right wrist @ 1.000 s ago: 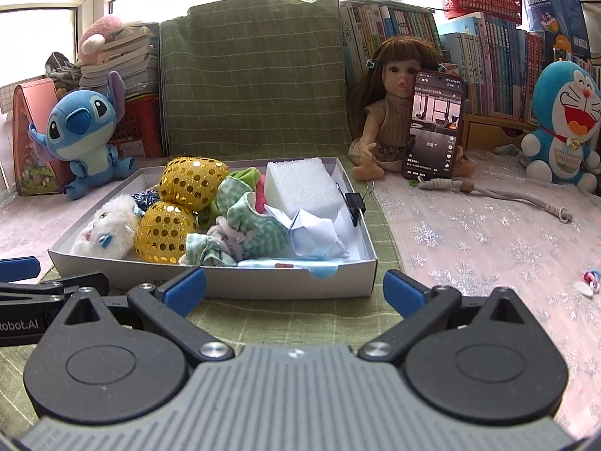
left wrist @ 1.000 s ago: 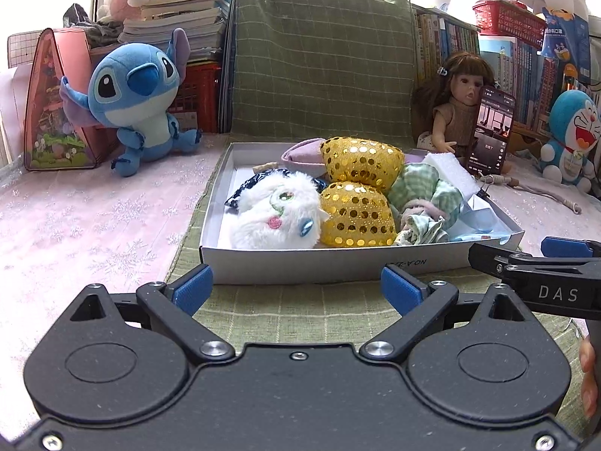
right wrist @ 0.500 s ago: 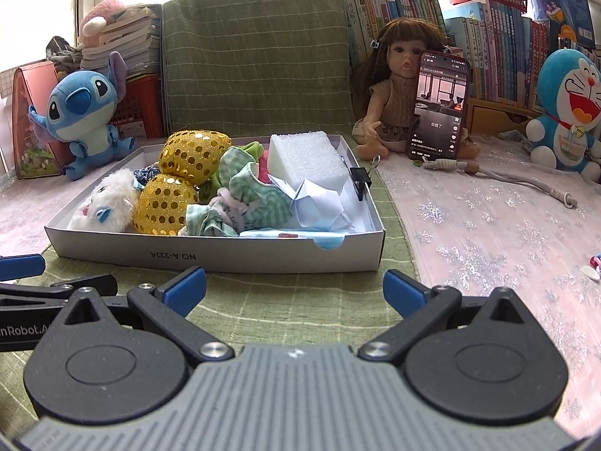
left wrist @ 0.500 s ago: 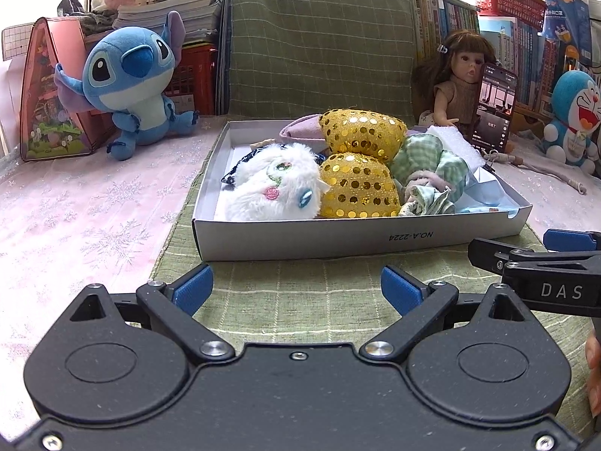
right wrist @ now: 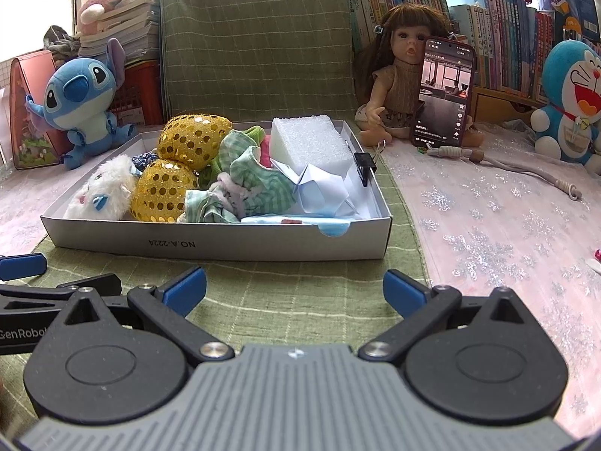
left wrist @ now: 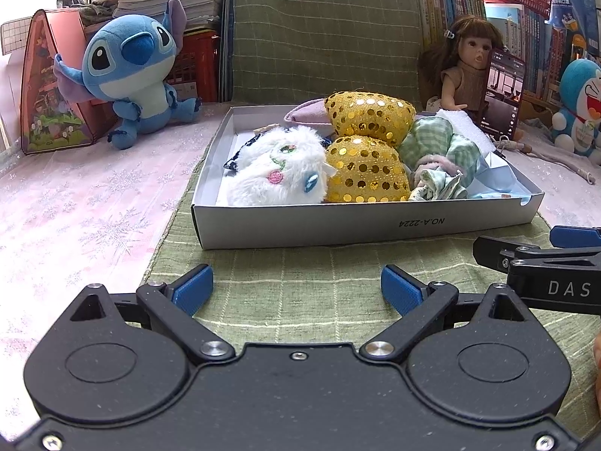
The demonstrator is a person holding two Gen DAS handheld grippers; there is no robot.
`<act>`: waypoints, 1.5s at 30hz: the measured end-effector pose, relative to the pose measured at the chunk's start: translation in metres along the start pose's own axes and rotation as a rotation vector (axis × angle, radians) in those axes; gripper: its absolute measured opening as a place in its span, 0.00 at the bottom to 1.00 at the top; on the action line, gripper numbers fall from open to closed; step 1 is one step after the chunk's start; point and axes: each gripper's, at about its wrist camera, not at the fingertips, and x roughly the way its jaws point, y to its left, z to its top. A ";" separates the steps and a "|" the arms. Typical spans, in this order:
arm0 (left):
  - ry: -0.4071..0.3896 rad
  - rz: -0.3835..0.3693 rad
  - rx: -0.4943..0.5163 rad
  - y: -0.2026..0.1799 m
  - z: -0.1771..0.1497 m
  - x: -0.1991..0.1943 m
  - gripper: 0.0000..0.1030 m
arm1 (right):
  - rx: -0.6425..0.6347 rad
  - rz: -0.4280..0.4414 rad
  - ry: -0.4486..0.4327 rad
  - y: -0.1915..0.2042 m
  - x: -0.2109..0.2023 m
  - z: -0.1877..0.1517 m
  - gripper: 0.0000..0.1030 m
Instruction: Organize soft objects
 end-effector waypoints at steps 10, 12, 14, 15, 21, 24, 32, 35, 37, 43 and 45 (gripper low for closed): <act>0.011 0.022 0.013 -0.004 -0.001 0.004 0.94 | 0.003 -0.010 0.052 0.000 0.008 0.000 1.00; 0.014 0.027 0.009 -0.003 0.000 0.005 0.95 | -0.001 -0.012 0.055 0.002 0.008 -0.001 1.00; 0.016 0.029 0.004 -0.002 0.000 0.005 0.96 | -0.005 -0.014 0.061 0.002 0.009 -0.001 1.00; 0.017 0.030 0.002 -0.002 0.000 0.005 0.96 | -0.006 -0.014 0.064 0.002 0.009 -0.001 1.00; 0.020 0.037 -0.007 -0.001 -0.001 0.006 1.00 | -0.013 -0.019 0.073 0.004 0.011 -0.001 1.00; 0.025 0.043 -0.014 0.000 -0.001 0.007 1.00 | -0.013 -0.019 0.075 0.003 0.011 0.000 1.00; 0.025 0.042 -0.014 0.000 -0.001 0.007 1.00 | -0.013 -0.019 0.074 0.003 0.012 -0.001 1.00; 0.025 0.042 -0.014 0.001 -0.001 0.007 1.00 | -0.013 -0.019 0.074 0.003 0.012 -0.001 1.00; 0.025 0.042 -0.014 0.001 -0.001 0.007 1.00 | -0.013 -0.019 0.074 0.003 0.012 -0.001 1.00; 0.025 0.042 -0.014 0.001 -0.001 0.007 1.00 | -0.013 -0.019 0.074 0.003 0.011 -0.001 1.00; 0.025 0.042 -0.014 0.001 -0.001 0.007 1.00 | -0.013 -0.019 0.074 0.003 0.011 -0.001 1.00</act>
